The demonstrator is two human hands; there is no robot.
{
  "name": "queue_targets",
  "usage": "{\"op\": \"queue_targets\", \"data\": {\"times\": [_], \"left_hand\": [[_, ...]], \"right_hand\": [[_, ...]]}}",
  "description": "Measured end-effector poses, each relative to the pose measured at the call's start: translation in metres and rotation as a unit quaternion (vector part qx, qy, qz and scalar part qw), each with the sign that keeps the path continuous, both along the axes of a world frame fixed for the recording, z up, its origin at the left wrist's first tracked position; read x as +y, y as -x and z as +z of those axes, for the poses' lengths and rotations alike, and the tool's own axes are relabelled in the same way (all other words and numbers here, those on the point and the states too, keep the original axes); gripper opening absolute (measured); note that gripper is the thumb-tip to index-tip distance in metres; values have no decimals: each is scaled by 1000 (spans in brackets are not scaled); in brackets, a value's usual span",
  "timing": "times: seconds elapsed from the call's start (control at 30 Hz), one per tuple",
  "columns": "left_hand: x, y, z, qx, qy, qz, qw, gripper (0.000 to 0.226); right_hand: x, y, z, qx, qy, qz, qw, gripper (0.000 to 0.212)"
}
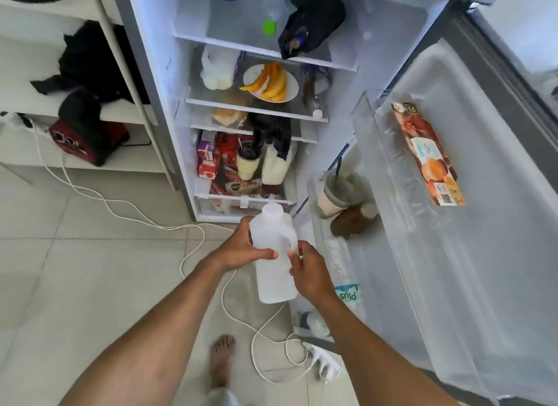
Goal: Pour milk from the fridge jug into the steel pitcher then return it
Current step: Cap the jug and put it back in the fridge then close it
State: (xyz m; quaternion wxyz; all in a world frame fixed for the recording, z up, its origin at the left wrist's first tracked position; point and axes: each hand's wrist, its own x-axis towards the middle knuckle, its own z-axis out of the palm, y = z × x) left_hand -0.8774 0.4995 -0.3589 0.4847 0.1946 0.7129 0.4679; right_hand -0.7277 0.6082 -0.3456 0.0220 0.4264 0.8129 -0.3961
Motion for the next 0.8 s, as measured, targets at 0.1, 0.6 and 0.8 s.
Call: {"op": "queue_targets", "data": {"times": [0.1,0.6,0.8], "left_hand": [[9,13,-27,6,9,-36,999,95],[69,22,-143,48,-35,-103,993,108],[92,14,-167,68,-23,-123,990,102]], "right_hand": [[-1,7,-29,-12,-14,-23,1000,21],[10,26,-130,-51,-107,-174,978,23],[19,28,-150,-55,-119,-244,961,28]]}}
